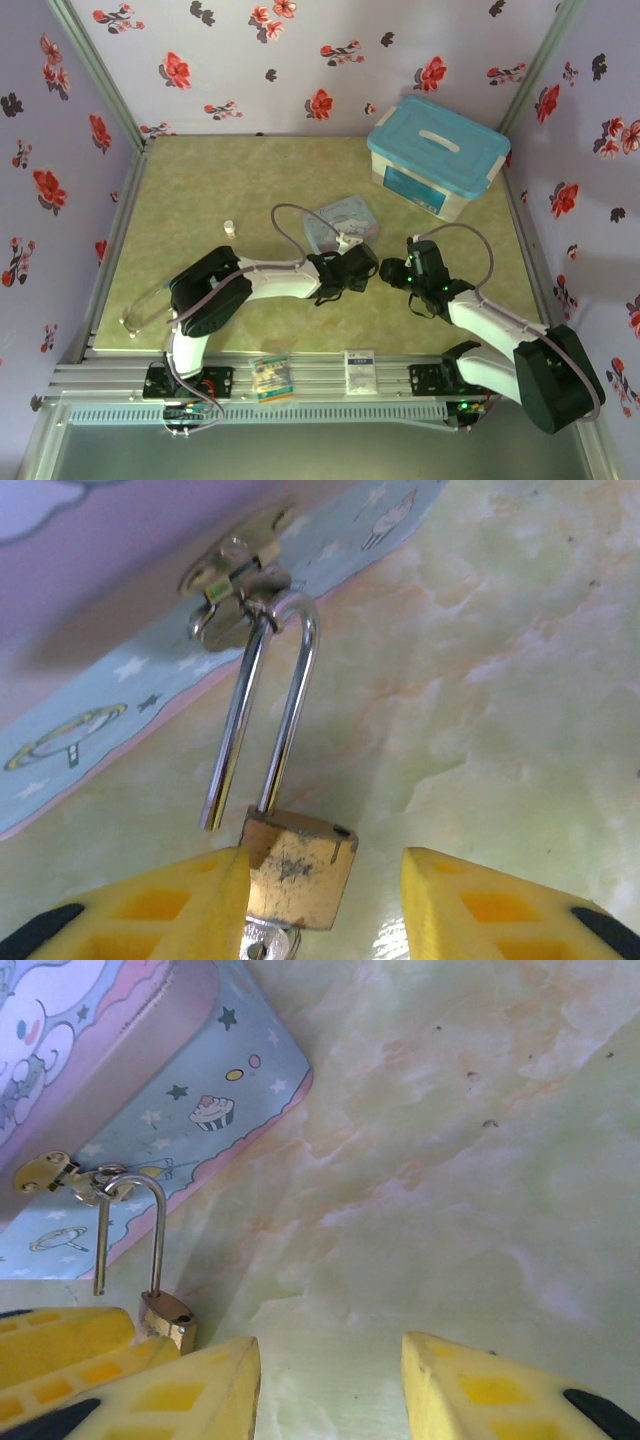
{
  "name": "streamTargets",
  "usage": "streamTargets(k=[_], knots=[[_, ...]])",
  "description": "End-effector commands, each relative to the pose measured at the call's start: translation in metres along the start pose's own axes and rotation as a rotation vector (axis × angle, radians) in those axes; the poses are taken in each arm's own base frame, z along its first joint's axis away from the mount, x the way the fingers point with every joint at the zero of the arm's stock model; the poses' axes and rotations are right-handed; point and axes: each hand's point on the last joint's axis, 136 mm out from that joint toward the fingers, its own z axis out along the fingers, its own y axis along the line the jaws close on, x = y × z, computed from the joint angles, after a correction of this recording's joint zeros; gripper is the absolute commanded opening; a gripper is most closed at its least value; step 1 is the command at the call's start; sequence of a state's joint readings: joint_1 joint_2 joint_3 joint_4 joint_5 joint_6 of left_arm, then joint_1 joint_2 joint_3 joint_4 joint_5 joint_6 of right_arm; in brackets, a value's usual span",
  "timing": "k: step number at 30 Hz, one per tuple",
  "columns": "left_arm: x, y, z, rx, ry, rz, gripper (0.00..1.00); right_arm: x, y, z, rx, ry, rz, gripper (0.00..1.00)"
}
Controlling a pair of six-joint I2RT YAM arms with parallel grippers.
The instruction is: Unlock a padlock with a key
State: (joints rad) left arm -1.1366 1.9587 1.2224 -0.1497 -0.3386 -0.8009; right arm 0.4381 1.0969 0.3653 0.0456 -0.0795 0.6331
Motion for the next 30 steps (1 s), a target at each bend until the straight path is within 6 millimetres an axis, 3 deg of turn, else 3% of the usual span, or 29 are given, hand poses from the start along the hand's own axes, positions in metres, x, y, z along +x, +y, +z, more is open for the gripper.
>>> streamTargets(k=[1,4,8,10,13,15,18,22,30], knots=[[-0.004,-0.011,-0.018,0.025,-0.025,0.006,0.46,0.000,0.003,0.003,-0.022,0.006,0.030,0.42],[-0.021,-0.015,-0.045,0.094,-0.083,-0.035,0.47,0.006,0.002,0.007,-0.014,0.031,0.077,0.46],[-0.047,-0.004,-0.082,0.135,-0.145,-0.068,0.50,0.014,0.013,0.008,-0.018,0.045,0.088,0.57],[-0.056,0.003,-0.101,0.168,-0.185,-0.094,0.58,0.018,0.020,0.008,-0.003,0.050,0.072,0.70],[-0.067,0.021,-0.118,0.184,-0.230,-0.134,0.71,0.020,0.030,0.011,0.019,0.050,0.056,0.71],[-0.072,0.034,-0.121,0.187,-0.247,-0.159,0.79,0.023,0.038,0.016,0.040,0.050,0.035,0.70],[-0.079,0.051,-0.122,0.233,-0.269,-0.206,1.00,0.024,0.053,0.026,0.055,0.037,-0.003,0.70],[-0.083,0.072,-0.125,0.219,-0.298,-0.246,1.00,0.028,0.060,0.043,0.101,0.053,-0.049,0.68],[-0.081,0.079,-0.126,0.205,-0.293,-0.237,1.00,0.042,0.051,0.065,0.197,0.067,-0.113,0.65]])
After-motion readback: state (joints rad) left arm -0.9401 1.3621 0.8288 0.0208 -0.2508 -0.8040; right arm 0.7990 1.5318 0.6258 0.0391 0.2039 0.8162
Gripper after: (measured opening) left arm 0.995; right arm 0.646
